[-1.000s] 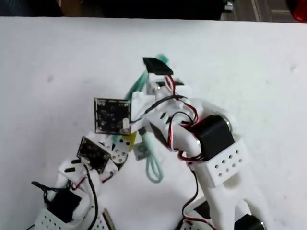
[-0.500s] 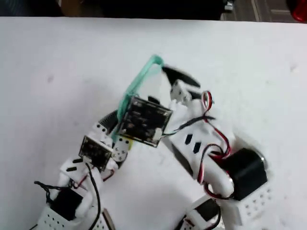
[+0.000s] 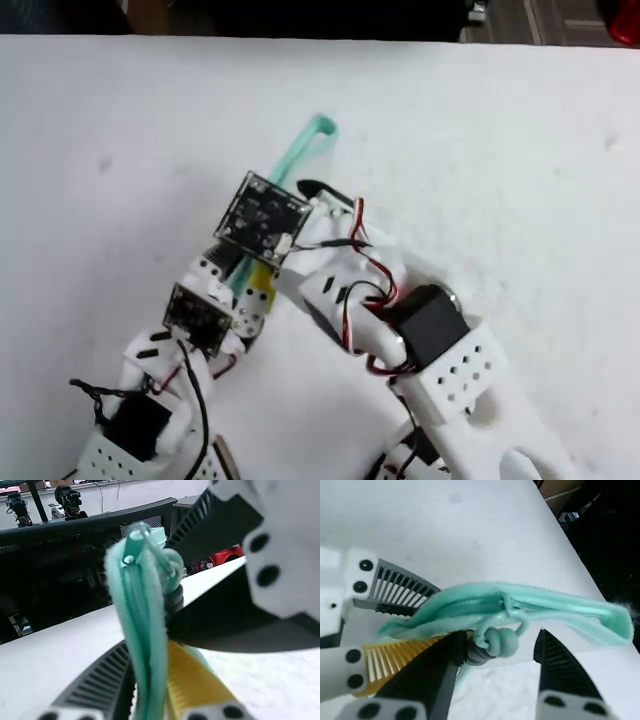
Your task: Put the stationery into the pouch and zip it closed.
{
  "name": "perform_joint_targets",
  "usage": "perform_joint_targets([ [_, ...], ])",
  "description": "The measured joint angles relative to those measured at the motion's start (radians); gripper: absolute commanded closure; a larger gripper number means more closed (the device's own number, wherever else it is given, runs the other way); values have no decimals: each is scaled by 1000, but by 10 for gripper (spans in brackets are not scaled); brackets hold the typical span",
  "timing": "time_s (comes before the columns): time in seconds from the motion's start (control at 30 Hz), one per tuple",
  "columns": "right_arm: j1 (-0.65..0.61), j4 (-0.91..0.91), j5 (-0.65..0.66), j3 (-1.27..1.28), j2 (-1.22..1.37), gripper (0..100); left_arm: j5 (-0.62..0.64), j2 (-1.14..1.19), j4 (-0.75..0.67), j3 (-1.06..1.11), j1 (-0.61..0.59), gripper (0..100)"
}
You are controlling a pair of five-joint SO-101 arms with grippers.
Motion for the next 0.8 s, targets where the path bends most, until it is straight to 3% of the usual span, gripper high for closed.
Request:
perform_joint_targets([
  [0.1, -2, -25, -31, 8, 0, 817, 0, 0, 0, 0, -2, 980],
  [0.23, -2, -60, -48, 9, 0, 995, 0, -2, 2, 0, -3, 980],
  [0.37, -2, -97, -54, 17, 0, 981, 0, -2, 5, 0, -3, 967],
  [0.53, -2, -98, -54, -41, -43, 981, 0, 0, 43, -34, -14, 828],
  [0.8, -2, -103, -54, -80, -57, 981, 83, 17, 172, -170, -23, 861],
])
